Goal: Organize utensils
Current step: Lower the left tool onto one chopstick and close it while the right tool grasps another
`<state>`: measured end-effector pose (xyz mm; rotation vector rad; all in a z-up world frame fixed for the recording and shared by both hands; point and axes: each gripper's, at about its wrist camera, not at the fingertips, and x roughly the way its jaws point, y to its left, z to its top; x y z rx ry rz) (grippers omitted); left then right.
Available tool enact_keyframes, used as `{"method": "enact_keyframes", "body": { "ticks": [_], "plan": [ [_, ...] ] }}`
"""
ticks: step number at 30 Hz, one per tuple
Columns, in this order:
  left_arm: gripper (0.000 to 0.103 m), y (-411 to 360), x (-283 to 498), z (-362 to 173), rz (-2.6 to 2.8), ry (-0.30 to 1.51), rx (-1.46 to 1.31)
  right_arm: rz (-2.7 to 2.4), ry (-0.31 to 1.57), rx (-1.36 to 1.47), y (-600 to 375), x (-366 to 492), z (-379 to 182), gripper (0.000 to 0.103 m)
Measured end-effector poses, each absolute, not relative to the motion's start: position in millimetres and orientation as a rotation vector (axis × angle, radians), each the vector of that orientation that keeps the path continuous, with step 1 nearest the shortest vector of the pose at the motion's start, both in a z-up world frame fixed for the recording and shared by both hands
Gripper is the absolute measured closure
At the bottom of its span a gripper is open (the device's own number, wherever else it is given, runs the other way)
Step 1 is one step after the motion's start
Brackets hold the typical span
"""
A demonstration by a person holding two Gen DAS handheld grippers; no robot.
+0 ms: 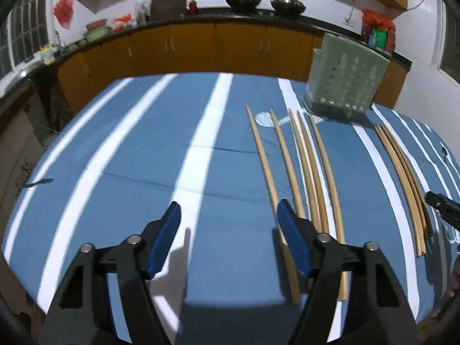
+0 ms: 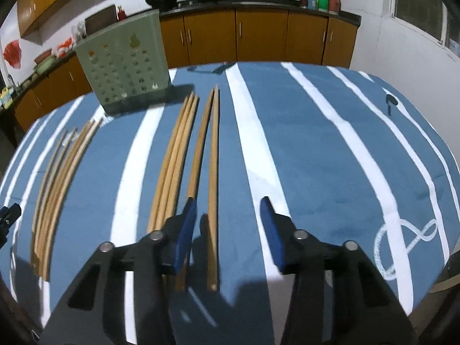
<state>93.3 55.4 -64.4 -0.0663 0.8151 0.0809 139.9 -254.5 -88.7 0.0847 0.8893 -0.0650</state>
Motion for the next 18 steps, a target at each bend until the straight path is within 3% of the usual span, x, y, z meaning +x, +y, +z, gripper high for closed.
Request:
{"method": "enact_keyframes", "body": {
  "ticks": [5,14,16,18],
  "plan": [
    [0.049,51.5,105.3,-69.2,0.043,0.853,-0.08,-0.082,0.899,0.068,-255.4,148.5,-94.6,0.077],
    [0.061,38.8,115.2,-69.6,-0.025,0.868,-0.058,-0.088,0.888,0.069,-256.9,149.9,-94.6,0.078],
    [0.074,35.4,116.8,-71.8,-0.033,0.884,-0.047,-0.088,0.888,0.068,-256.6,149.9,-94.7,0.078],
    [0.08,32.9,118.7,-76.2,-0.041,0.906,-0.045,-0.088,0.888,0.067,-256.4,149.7,-94.7,0.078]
  ]
}}
